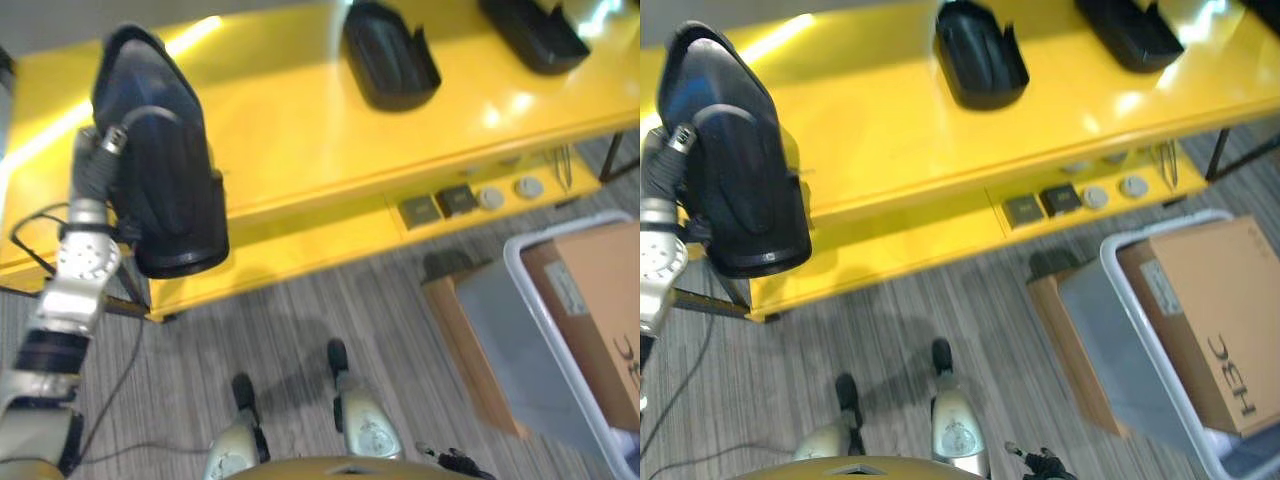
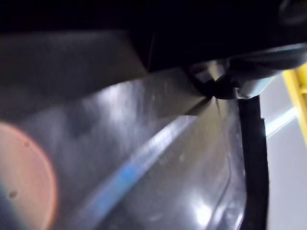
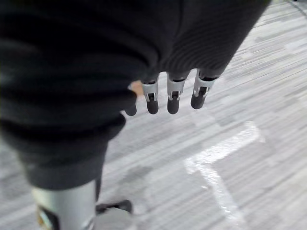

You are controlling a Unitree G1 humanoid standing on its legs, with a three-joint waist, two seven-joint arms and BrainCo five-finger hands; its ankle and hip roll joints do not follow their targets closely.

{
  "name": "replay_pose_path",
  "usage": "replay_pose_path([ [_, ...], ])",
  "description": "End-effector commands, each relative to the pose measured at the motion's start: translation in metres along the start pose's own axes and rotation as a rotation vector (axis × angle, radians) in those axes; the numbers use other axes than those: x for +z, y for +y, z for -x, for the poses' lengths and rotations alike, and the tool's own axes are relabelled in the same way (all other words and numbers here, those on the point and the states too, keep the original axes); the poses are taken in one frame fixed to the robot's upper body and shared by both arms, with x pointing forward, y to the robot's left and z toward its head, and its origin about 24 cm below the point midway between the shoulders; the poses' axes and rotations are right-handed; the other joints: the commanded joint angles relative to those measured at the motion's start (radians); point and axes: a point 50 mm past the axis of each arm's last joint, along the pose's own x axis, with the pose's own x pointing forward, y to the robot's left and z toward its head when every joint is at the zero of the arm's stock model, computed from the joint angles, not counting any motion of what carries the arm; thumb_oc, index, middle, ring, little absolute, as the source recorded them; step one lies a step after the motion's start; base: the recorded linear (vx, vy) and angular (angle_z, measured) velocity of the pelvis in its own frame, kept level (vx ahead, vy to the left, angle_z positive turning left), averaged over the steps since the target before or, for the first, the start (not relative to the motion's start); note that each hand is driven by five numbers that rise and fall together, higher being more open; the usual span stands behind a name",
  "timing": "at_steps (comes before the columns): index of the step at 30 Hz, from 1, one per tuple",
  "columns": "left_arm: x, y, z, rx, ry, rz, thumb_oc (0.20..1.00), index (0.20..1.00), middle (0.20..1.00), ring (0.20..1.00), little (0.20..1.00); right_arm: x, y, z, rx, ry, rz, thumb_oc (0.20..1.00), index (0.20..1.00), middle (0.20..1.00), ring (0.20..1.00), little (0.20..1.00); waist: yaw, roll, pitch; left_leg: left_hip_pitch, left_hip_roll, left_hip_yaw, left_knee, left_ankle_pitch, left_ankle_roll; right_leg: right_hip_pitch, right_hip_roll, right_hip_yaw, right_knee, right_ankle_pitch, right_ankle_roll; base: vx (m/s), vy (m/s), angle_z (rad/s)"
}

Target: Move parts from the plastic box to the shelf.

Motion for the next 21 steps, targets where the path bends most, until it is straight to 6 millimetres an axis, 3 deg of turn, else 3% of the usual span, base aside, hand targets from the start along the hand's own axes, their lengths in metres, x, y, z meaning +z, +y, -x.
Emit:
replay_pose_path([
  [1,0.024,0.033,-0.03,0.185,-0.085,0.11,0.2,0.2,0.2,0.2,0.2,0.004,-0.01,-0.002,-0.011,0.01,0.041,1.0,1.0,1.0,1.0,1.0,0.001,0.06,-0.006,0.038,0.055,-0.009,0.037,-0.045,-0.025,0.013,-0.01,0.027,0.119,-0.124,0.039,0.0,0.078,0.0],
  [4,0.029,0.039,-0.045,0.181,-0.068,0.182,0.2,0.2,0.2,0.2,0.2,0.017,-0.011,-0.003,-0.02,-0.027,0.023,1.0,1.0,1.0,1.0,1.0,-0.005,0.061,0.026,0.015,0.049,-0.01,0.052,-0.047,-0.023,-0.012,-0.012,0.036,0.127,-0.116,0.043,-0.02,0.028,-0.03],
  [8,0.017,0.053,-0.066,0.204,0.062,0.186,0.2,0.2,0.2,0.2,0.2,0.033,-0.013,-0.005,-0.022,-0.058,0.034,1.0,1.0,1.0,1.0,1.0,-0.014,0.061,0.056,-0.013,0.043,-0.014,0.079,-0.054,-0.019,-0.034,-0.014,0.048,0.133,-0.106,0.049,0.0,-0.002,-0.05],
  [13,0.011,0.079,-0.085,0.224,0.197,0.074,0.2,0.2,0.2,0.2,0.2,0.048,-0.008,-0.006,-0.002,-0.097,0.016,1.0,1.0,1.0,1.0,1.0,-0.021,0.06,0.087,-0.034,0.045,-0.018,0.097,-0.058,-0.022,-0.054,-0.016,0.053,0.133,-0.098,0.054,0.0,-0.004,-0.04],
  [16,0.019,0.085,-0.094,0.23,0.204,0.036,0.2,0.2,0.2,0.2,0.2,0.052,-0.004,-0.006,0.009,-0.105,0.015,1.0,1.0,1.0,1.0,1.0,-0.02,0.057,0.094,-0.048,0.047,-0.02,0.101,-0.053,-0.023,-0.068,-0.015,0.053,0.134,-0.093,0.053,0.0,-0.024,0.0],
  [21,0.031,0.108,-0.105,0.189,0.289,-0.259,0.2,0.2,0.2,0.2,0.2,0.068,0.001,-0.005,0.039,-0.153,0.044,1.0,1.0,1.0,1.0,1.0,-0.025,0.062,0.125,-0.081,0.054,-0.027,0.118,-0.049,-0.027,-0.111,-0.005,0.055,0.162,-0.094,0.053,0.0,-0.015,0.01],
])
